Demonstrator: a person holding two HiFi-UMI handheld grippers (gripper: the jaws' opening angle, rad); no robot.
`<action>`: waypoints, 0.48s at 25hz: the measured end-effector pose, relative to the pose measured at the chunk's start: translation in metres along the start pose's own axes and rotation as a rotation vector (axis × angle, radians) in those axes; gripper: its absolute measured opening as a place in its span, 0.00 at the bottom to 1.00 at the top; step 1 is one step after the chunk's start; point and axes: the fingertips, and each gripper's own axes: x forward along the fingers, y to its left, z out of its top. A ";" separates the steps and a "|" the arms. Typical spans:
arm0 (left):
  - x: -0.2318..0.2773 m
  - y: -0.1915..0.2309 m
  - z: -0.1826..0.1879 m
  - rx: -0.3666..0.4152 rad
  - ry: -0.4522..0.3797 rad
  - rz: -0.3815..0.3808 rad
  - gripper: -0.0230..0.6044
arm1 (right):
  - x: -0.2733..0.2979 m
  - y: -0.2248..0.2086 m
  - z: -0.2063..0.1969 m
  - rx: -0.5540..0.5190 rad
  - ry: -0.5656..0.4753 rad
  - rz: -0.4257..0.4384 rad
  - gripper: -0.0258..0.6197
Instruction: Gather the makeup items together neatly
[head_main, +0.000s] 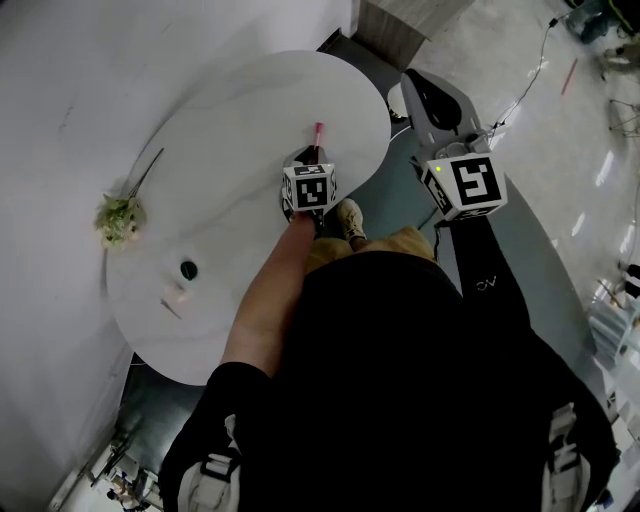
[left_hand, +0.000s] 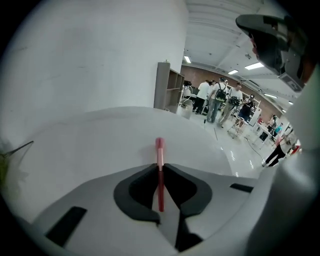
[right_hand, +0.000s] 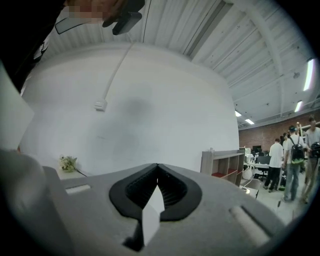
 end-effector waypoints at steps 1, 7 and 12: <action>-0.005 0.003 0.001 -0.008 -0.013 0.006 0.10 | 0.002 0.002 0.001 -0.005 -0.001 0.009 0.05; -0.070 0.033 0.025 -0.074 -0.182 0.099 0.10 | 0.022 0.038 0.011 0.003 -0.026 0.128 0.05; -0.146 0.076 0.030 -0.118 -0.338 0.201 0.10 | 0.043 0.102 0.022 0.014 -0.058 0.287 0.05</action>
